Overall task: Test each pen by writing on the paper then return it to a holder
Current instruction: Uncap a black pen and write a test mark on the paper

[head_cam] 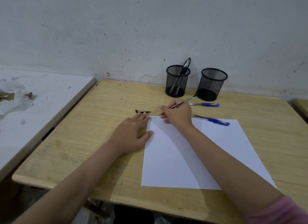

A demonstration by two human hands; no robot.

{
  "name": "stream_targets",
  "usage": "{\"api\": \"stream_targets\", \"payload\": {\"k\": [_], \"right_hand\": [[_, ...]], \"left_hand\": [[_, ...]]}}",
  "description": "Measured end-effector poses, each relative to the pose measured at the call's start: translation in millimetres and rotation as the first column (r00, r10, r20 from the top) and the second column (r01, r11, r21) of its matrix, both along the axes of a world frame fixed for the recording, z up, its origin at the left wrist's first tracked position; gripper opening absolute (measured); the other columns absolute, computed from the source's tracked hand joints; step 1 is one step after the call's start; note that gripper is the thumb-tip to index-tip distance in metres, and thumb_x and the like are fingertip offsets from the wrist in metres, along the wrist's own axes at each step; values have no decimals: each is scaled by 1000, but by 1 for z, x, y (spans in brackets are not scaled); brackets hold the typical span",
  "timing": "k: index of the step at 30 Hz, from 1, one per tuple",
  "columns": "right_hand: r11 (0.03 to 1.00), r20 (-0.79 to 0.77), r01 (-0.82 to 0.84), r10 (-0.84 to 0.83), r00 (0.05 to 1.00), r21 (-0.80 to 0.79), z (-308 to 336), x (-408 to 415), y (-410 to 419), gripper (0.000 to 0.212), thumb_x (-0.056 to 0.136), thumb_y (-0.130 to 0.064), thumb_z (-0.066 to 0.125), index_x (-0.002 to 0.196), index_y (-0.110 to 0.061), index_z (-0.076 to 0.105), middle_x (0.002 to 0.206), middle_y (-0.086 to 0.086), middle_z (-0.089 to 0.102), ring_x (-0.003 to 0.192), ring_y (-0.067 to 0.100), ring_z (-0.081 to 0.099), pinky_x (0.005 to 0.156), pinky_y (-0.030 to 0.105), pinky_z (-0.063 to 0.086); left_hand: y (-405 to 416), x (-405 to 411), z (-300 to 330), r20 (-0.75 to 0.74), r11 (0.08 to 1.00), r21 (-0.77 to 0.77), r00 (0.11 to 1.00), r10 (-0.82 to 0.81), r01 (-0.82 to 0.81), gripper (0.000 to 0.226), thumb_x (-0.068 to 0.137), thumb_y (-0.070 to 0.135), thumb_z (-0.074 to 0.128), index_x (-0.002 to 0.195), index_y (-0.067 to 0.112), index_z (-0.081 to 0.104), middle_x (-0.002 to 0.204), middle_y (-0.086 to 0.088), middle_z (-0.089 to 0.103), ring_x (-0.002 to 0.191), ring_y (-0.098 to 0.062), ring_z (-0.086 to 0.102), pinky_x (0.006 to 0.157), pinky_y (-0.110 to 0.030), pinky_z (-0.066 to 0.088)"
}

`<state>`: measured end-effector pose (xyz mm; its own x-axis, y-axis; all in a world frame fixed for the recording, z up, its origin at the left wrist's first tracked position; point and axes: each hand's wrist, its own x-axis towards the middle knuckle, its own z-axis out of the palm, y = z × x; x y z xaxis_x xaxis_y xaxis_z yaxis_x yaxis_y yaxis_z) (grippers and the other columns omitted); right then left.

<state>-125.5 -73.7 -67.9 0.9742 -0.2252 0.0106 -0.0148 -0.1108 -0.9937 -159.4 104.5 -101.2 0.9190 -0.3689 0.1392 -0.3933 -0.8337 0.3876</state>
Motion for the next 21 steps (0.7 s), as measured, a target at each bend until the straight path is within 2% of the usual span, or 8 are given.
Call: {"api": "stream_targets", "payload": {"k": [5,10,15,21], "right_hand": [[999,72,34,-33,997,-12,-8,0,3,26,76,0,64,62,-10,45,55,15,59,48,20,65,43,29,51],[1000,104,-8,10,995,-23,-12,2,3,27,77,3,61,63,-9,42,57,19,55,47,22,61,44,29,48],[1000,111,-19,21,994,-20,-14,4,3,26,77,4,60,63,-8,41,58,21,55,49,26,60,47,31,48],[999,118,-4,10,993,-48,-14,6,4,26,74,5,60,63,-7,41,61,32,57,49,29,61,48,34,50]], "left_hand": [[0,0,0,-3,1000,10,1000,-5,5,78,76,64,25,143,25,29,154,7,21,143,-6,11,115,-37,11],[0,-1,-1,6,1000,-2,1000,-3,3,77,76,64,26,143,25,31,154,7,22,142,-6,12,114,-37,11],[-1,-1,0,10,1000,-14,1000,-4,4,77,76,63,27,142,24,33,153,6,24,142,-7,14,114,-37,13],[0,-1,0,12,1000,-9,1000,-3,3,77,76,64,27,142,25,32,153,6,23,142,-6,14,114,-35,13]]}}
